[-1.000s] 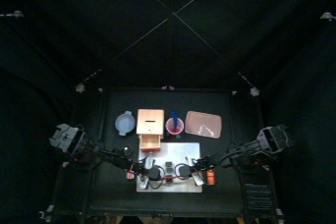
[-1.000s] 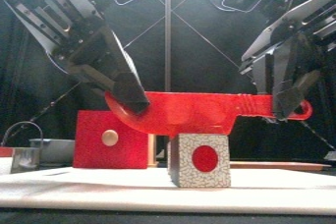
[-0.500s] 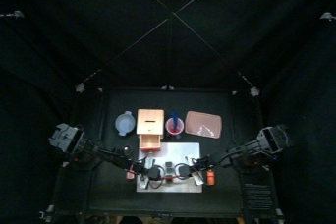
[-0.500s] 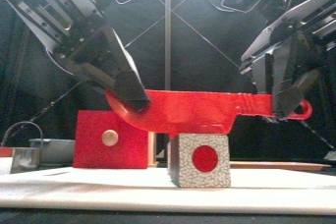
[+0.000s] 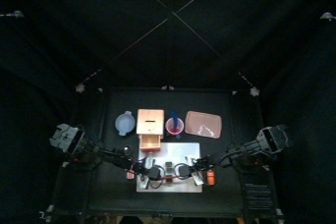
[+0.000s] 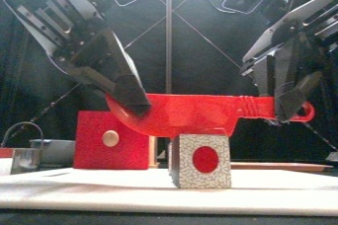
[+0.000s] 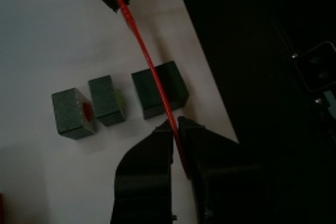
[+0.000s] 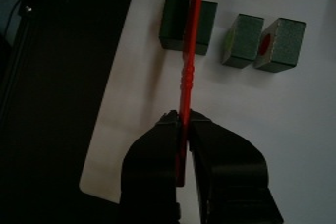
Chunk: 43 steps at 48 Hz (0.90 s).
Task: Place sushi on board then cut the sushi with the knife then place the pieces on the plate
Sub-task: Cut the sushi into 4 pieces
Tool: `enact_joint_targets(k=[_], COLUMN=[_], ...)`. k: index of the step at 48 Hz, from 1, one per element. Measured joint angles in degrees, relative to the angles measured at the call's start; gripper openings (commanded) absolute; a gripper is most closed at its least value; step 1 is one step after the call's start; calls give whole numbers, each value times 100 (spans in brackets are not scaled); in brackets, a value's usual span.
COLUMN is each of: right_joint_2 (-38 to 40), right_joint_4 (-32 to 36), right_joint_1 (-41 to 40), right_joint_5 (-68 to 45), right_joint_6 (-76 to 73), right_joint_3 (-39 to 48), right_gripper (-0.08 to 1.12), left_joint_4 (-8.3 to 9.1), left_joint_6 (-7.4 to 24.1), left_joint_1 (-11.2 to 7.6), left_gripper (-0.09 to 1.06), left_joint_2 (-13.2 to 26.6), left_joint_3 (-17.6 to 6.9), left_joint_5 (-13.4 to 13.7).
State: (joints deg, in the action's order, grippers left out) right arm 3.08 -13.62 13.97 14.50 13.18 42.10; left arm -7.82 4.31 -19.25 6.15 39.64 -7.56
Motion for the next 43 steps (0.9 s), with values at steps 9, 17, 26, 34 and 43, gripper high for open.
enact_joint_targets(k=[9, 17, 26, 34, 43], right_joint_2=[-272, -431, -598, -624, -606], right_joint_4=[-53, -62, -70, -70, -53], right_joint_1=[0, 0, 0, 0, -9], right_joint_5=[-9, 0, -26, -18, 44], right_joint_6=[0, 0, -9, -9, -9], right_joint_3=[-53, -97, -114, -141, -185], right_gripper=[31, 31, 31, 31, 31], left_joint_4=[0, 9, 0, 0, 9], left_joint_6=[9, 9, 0, 0, 9], left_joint_1=[0, -9, 0, 0, 0], left_gripper=[44, 44, 44, 44, 44], left_joint_2=[141, 237, 396, 422, 360], left_joint_3=[-9, -26, -35, -35, -35], left_joint_5=[0, 0, 0, 0, 18])
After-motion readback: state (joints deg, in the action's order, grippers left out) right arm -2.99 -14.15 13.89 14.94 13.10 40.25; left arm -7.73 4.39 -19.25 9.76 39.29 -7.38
